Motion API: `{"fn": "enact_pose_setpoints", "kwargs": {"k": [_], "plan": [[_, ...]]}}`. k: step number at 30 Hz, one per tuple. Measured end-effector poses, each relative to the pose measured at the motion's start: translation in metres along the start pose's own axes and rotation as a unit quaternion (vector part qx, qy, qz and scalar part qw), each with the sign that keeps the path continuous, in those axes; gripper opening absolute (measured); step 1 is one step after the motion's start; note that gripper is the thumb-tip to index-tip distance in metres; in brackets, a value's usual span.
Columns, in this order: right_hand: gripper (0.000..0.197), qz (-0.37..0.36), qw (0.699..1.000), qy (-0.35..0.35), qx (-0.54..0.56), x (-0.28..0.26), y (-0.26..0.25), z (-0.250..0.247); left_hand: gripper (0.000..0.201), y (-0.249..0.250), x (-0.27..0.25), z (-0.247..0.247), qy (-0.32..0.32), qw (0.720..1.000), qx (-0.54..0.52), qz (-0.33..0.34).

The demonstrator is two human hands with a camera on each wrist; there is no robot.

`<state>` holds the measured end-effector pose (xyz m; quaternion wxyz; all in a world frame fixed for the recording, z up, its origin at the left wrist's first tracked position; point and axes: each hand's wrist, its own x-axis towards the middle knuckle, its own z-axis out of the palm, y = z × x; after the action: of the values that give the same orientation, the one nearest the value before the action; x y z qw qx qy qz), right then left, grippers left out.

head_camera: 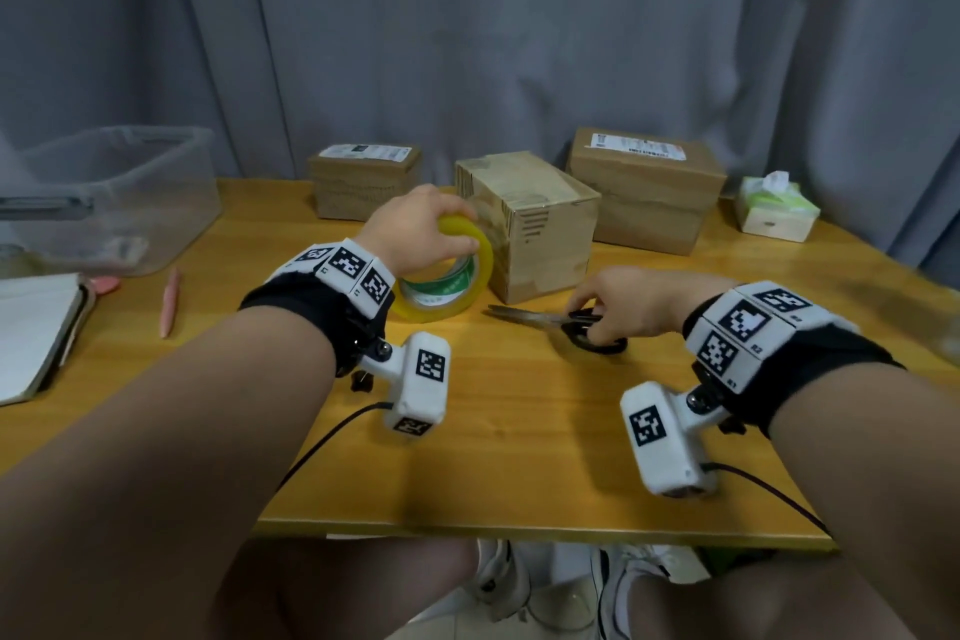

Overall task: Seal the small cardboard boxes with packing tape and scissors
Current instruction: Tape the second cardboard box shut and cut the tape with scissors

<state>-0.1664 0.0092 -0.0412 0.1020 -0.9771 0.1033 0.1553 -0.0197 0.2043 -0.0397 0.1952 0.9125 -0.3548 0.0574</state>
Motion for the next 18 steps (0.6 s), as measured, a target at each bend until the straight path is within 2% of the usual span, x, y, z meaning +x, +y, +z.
{"fn": "enact_pose_setpoints", "kwargs": {"k": [1,3,4,6,8,11,15,18], "plan": [[0.036,-0.001,0.999,0.018,0.028,-0.006,0.004,-0.004,0.042,0.001,0.0,-0.001,0.0,1.0,0.0,0.002],[0.033,0.0,0.988,0.023,0.153,-0.018,0.01,-0.008,0.042,0.005,0.0,-0.002,0.002,1.0,0.0,0.006],[0.036,-0.007,0.974,0.01,0.227,-0.023,0.01,-0.007,0.042,0.006,0.001,-0.003,0.0,1.0,0.0,0.007],[0.057,-0.015,0.951,-0.016,0.31,-0.03,0.006,-0.006,0.042,0.008,0.002,-0.003,-0.008,1.0,0.002,0.005],[0.073,-0.012,0.938,-0.045,0.345,-0.031,-0.003,-0.004,0.042,0.007,0.003,-0.003,-0.019,1.0,0.002,-0.004],[0.08,-0.004,0.923,-0.068,0.378,-0.023,-0.015,-0.001,0.036,0.006,0.004,-0.007,-0.032,0.999,-0.022,-0.008],[0.086,0.004,0.909,-0.054,0.414,-0.005,-0.025,0.008,0.029,0.012,0.011,-0.017,-0.053,0.991,-0.122,-0.017],[0.089,0.007,0.901,-0.021,0.433,0.006,-0.034,0.01,0.024,0.014,0.022,-0.02,-0.053,0.993,-0.102,-0.03]]}}
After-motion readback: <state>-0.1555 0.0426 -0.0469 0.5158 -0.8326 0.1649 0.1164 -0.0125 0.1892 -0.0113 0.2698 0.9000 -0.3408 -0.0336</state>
